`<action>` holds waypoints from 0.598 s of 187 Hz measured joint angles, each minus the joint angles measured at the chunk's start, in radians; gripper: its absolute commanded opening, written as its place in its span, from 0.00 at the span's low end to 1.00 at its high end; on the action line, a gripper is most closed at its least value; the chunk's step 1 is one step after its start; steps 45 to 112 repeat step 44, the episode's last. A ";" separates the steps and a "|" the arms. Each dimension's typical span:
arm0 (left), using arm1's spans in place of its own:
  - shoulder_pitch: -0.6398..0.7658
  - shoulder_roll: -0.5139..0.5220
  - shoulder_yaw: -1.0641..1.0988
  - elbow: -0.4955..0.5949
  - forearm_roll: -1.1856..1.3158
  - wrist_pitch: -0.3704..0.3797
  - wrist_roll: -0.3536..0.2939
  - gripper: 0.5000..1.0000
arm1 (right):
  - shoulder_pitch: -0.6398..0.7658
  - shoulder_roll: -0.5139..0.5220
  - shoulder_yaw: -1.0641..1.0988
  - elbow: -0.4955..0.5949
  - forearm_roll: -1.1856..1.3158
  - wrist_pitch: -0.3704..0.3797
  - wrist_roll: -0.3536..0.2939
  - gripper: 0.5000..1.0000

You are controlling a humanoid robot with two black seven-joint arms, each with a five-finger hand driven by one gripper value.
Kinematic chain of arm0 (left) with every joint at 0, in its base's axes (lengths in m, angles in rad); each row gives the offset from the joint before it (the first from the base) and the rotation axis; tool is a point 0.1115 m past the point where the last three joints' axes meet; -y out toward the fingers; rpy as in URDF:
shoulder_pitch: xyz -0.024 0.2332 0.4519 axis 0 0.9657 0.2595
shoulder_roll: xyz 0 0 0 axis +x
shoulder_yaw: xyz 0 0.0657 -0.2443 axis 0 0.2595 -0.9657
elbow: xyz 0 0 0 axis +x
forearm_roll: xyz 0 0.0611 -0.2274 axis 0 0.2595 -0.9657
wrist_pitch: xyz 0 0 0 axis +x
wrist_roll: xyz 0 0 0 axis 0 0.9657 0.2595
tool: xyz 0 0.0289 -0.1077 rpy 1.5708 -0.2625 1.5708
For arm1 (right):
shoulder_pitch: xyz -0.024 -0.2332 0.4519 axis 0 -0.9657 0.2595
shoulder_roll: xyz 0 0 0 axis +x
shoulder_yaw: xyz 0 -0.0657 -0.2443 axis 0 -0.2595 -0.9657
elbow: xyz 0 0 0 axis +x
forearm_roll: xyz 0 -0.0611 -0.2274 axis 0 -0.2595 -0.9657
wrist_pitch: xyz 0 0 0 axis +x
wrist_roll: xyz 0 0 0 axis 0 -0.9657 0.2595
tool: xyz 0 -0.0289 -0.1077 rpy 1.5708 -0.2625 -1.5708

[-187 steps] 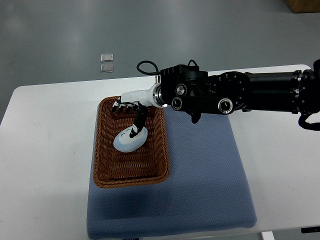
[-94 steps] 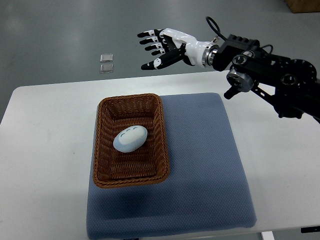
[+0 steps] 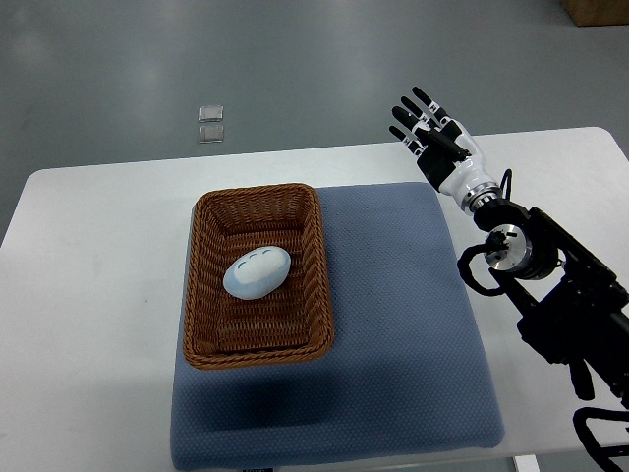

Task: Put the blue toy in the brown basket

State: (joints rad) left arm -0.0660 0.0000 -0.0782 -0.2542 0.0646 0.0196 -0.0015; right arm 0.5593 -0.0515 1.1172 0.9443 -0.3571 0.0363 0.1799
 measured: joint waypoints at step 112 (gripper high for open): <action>0.000 0.000 0.000 0.000 0.000 0.001 0.000 1.00 | -0.007 0.009 0.007 -0.008 0.023 -0.003 0.015 0.79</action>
